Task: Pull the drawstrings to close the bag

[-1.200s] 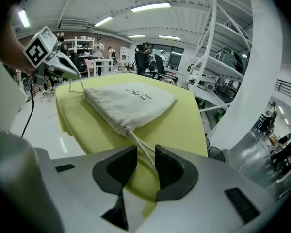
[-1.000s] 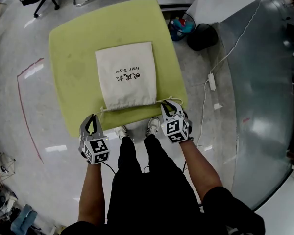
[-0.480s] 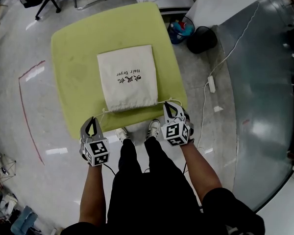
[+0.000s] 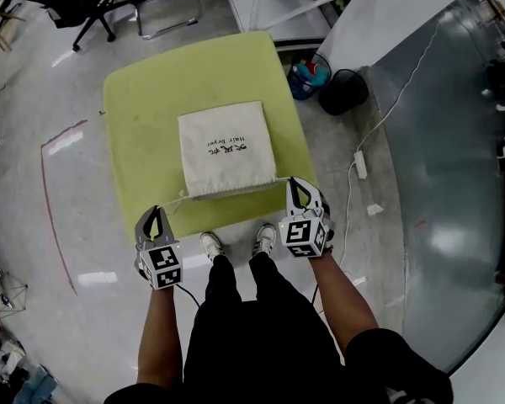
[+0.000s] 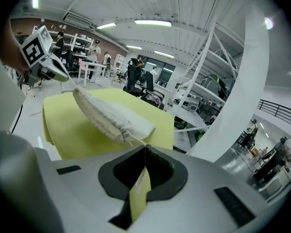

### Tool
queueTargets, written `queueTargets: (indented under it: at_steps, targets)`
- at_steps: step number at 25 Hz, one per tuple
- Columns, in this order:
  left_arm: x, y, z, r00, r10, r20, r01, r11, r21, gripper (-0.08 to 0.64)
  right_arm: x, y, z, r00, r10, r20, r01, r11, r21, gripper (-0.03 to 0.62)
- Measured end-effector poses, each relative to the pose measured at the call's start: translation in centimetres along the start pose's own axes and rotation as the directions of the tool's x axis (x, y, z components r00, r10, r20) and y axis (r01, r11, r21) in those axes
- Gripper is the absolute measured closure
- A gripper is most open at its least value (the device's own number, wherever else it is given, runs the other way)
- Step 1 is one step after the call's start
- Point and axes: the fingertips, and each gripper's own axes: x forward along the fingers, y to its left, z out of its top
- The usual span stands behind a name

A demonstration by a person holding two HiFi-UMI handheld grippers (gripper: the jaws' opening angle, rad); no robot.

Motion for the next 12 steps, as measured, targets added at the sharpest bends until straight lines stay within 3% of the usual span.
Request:
queueTargets:
  at_steps: [4,8,12]
  targets:
    - [-0.8,1.6,2.4,0.998,0.024,0.056,-0.022,0.999,-0.027,0.549,-0.5,-1.8,2.7,0.998,-0.045,0.044,0.043,0.998,0.039,0.581]
    - [-1.4,2.5,4.1,0.994,0.036,0.099,-0.023,0.991,-0.132,0.549,-2.3,-4.5,5.5,0.990,-0.106,0.098,0.097,0.991,0.092,0.581]
    - [-2.6,4.9,6.1,0.985,0.086,0.151,-0.063,0.987,-0.151,0.549,-3.4,-5.9,8.7,0.975,-0.151,0.161,0.130,0.982,0.136,0.582]
